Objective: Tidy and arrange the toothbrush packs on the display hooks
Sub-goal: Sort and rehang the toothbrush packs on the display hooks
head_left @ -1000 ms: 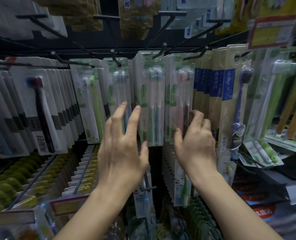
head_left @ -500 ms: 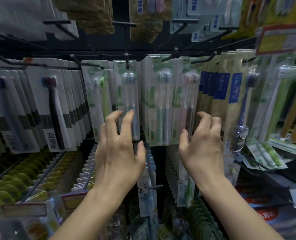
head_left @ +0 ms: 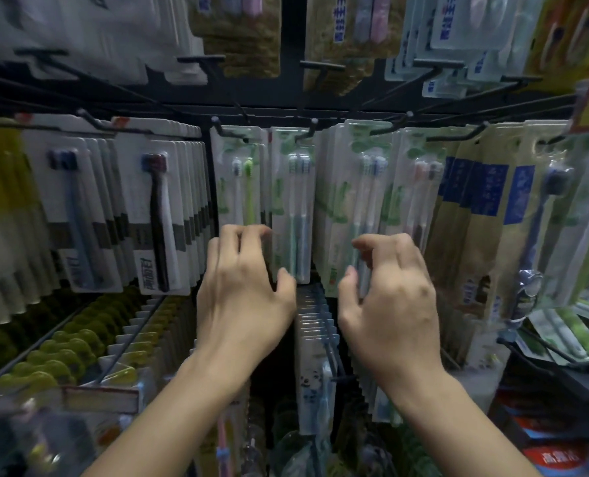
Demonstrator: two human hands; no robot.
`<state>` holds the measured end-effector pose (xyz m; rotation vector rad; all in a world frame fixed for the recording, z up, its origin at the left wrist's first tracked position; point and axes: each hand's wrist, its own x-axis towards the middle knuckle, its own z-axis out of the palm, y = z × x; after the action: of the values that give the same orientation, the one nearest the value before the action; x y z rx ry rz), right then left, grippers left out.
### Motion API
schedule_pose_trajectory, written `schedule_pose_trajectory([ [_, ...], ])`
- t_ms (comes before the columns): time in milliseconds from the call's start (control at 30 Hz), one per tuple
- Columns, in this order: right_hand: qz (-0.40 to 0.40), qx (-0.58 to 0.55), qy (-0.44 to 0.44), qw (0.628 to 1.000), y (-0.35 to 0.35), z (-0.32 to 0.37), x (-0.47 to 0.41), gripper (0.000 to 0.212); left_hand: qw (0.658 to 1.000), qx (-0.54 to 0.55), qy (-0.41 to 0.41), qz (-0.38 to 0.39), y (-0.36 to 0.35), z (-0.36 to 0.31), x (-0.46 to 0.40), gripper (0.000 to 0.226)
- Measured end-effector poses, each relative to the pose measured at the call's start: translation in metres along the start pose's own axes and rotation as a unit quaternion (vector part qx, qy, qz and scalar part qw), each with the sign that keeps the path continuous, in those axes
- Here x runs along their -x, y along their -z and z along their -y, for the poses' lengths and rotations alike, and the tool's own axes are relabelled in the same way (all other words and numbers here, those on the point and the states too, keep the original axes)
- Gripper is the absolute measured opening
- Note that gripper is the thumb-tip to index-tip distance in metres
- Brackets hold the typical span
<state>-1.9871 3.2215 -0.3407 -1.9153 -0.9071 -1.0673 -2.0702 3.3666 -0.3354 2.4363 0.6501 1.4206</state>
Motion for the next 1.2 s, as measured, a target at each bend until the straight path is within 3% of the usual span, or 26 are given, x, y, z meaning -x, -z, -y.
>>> schedule_pose_trajectory([
  [133,0.044,-0.043,0.002,0.998,-0.012,0.018,-0.009,0.027,1.000,0.007,0.018,0.001,0.006,0.005,-0.016,0.043],
  [333,0.131,-0.111,-0.107,0.979,-0.036,0.044,-0.027,0.037,0.995,0.057,0.075,0.023,0.012,0.012,-0.044,0.042],
  [433,0.163,-0.108,-0.149,0.969,-0.048,0.054,-0.033,0.047,0.994,0.058,0.089,0.032,0.009,0.016,-0.046,0.046],
  [733,0.220,-0.080,-0.168,0.958,-0.066,0.058,-0.027,0.057,0.985,0.108,0.110,0.083,-0.004,0.037,-0.047,0.051],
  [967,0.189,-0.105,-0.159,0.963,-0.073,0.061,-0.026,0.046,0.983,0.147,0.106,0.034,-0.005,0.035,-0.047,0.031],
  [1200,0.156,-0.110,-0.170,0.967,-0.066,0.066,-0.024,0.032,0.977,0.195,0.088,0.009,-0.005,0.035,-0.042,0.027],
])
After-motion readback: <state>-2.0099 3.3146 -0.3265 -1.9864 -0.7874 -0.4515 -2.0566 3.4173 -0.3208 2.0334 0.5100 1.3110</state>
